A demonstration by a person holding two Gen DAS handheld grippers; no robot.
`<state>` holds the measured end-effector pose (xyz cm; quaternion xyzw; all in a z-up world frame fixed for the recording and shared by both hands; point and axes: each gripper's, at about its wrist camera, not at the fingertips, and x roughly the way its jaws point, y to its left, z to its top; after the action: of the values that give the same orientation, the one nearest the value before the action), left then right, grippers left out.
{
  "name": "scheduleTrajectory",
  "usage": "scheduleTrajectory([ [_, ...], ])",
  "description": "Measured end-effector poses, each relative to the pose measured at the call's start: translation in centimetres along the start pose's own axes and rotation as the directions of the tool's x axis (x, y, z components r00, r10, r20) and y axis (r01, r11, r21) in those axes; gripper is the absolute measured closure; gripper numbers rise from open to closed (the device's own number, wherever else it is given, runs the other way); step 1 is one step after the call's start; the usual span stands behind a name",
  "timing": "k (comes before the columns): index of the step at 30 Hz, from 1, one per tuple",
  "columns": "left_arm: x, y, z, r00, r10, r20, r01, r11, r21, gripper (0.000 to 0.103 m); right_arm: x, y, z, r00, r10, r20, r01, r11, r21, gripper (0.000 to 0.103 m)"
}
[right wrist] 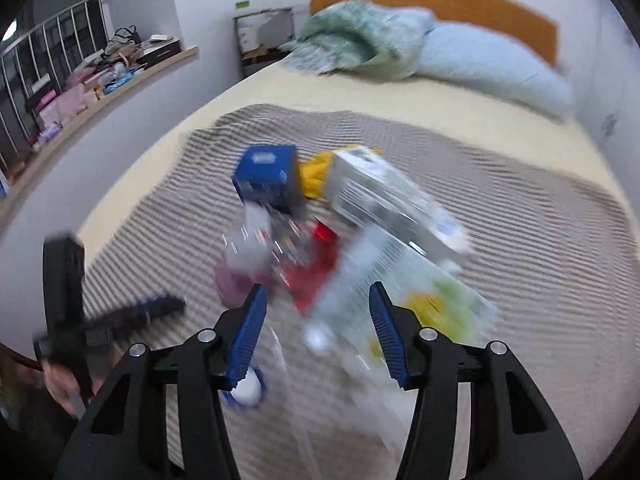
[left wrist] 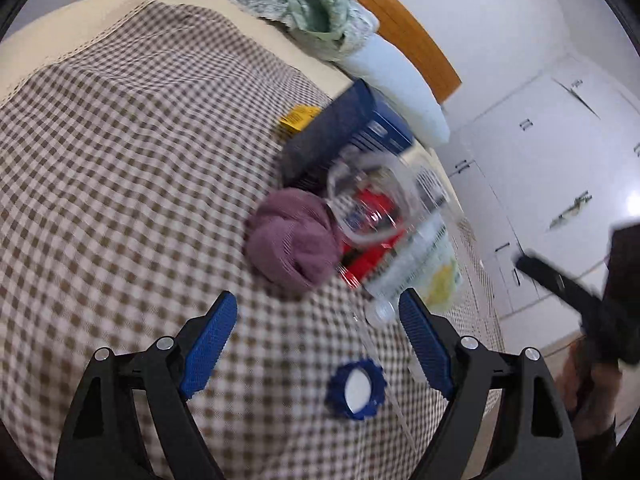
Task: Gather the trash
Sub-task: 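Grasp the crumpled clear plastic with the left tool while the right tool grasps a red wrapper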
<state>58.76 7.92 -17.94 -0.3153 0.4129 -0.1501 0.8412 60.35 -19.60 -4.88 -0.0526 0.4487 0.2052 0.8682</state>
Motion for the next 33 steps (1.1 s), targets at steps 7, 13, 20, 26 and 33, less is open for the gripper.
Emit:
scheduleTrajectory([
  [7,1.2,0.6,2.0,1.000,-0.016,-0.027,0.016,1.000,0.010,0.023,9.6,-0.7,3.1,0.965,-0.060,-0.256,0.079,0.995,0.067,0.052],
  [13,2.3,0.8,2.3,0.998,-0.035,-0.050,0.035,0.999,0.006,0.023,12.3,-2.8,2.9,0.954,-0.033,-0.297,0.090,0.979,0.180,0.052],
  [20,2.8,0.1,1.9,0.997,-0.028,-0.068,0.030,0.999,0.033,0.023,13.9,-2.9,3.6,0.956,0.022,-0.293,0.047,0.973,0.226,0.102],
  [26,3.0,-0.2,1.6,0.997,-0.027,-0.077,0.030,0.998,0.048,0.023,8.2,-1.0,5.3,0.991,-0.030,-0.134,0.049,0.989,0.141,0.102],
  [33,4.2,-4.1,-0.8,0.990,-0.010,-0.143,0.040,0.976,0.213,0.023,-2.3,-1.0,4.8,0.989,-0.140,0.052,0.136,0.988,0.072,0.103],
])
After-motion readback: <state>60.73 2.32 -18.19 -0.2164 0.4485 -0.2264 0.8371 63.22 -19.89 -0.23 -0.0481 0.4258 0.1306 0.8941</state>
